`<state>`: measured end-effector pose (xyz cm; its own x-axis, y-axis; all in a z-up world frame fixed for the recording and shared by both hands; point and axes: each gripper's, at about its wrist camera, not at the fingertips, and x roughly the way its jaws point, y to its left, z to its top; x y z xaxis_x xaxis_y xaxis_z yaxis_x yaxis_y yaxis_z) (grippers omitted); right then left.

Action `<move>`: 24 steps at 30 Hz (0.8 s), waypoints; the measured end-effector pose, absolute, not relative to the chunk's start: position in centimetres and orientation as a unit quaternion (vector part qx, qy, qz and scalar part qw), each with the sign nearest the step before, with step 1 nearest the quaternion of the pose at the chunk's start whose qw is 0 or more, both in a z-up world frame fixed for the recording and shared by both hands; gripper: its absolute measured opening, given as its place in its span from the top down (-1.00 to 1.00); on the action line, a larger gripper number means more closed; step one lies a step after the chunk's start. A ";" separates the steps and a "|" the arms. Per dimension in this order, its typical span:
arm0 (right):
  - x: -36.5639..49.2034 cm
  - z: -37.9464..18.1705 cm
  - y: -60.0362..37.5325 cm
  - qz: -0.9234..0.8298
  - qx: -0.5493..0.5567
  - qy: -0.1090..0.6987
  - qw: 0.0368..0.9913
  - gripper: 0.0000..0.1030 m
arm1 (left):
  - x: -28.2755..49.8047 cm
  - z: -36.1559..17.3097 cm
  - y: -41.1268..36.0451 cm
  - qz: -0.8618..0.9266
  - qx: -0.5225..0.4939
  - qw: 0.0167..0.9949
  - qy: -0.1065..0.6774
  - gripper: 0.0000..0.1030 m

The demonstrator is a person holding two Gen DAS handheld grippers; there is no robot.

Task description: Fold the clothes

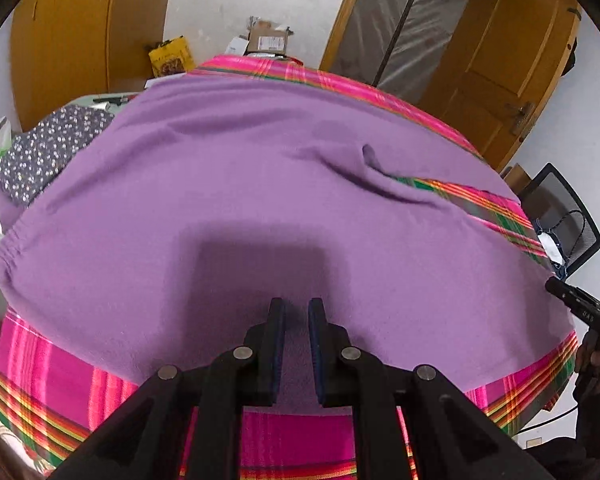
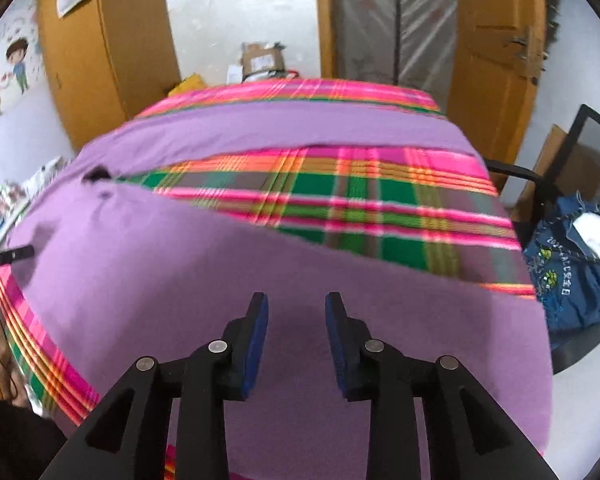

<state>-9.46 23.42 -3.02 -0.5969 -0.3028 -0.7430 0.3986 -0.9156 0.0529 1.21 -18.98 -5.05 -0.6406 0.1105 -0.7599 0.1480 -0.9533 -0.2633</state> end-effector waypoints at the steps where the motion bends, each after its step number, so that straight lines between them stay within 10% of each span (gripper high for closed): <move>1: -9.5 -3.3 23.2 -0.889 0.408 0.062 0.198 0.41 | 1.3 -5.0 -19.0 -0.893 0.424 0.010 0.153 0.77; 24: -10.9 -0.8 22.8 -0.895 0.400 -0.022 0.197 0.41 | -0.7 -1.4 -22.3 -0.906 0.394 0.058 0.142 0.77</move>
<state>-10.89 22.83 -0.81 -0.6020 -0.3696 -0.7078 0.3339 -0.9217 0.1973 -0.72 -22.28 -1.43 -0.6834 0.0063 -0.7300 0.2175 -0.9528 -0.2119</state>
